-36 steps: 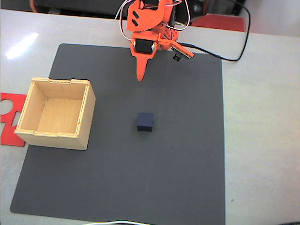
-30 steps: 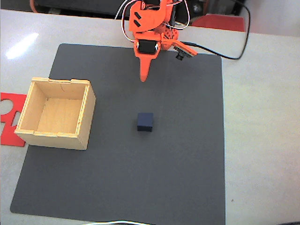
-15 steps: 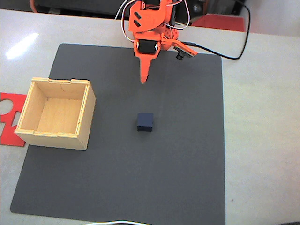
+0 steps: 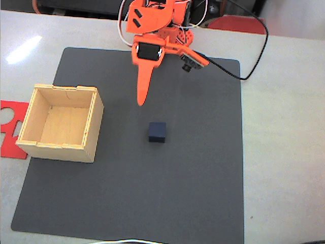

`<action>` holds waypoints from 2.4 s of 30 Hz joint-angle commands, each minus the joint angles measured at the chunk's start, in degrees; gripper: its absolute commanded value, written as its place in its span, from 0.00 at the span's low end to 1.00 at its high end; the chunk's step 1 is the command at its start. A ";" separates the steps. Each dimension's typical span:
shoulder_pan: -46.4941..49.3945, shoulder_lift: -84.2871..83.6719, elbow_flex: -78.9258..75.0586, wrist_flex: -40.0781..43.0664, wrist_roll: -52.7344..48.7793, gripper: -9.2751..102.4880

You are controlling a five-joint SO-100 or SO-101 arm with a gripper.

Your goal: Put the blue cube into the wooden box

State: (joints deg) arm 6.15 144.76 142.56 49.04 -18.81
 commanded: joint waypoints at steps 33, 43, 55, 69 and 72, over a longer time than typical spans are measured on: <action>-8.00 -63.81 -45.35 21.97 18.81 0.37; -9.67 -66.53 -46.49 20.21 19.60 0.12; 3.78 -68.03 -87.98 47.11 16.35 0.09; 31.46 -62.31 -104.15 54.23 10.20 0.09; 31.82 -65.04 -101.78 54.05 10.20 0.09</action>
State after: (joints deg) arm 37.27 80.16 40.43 103.10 -8.17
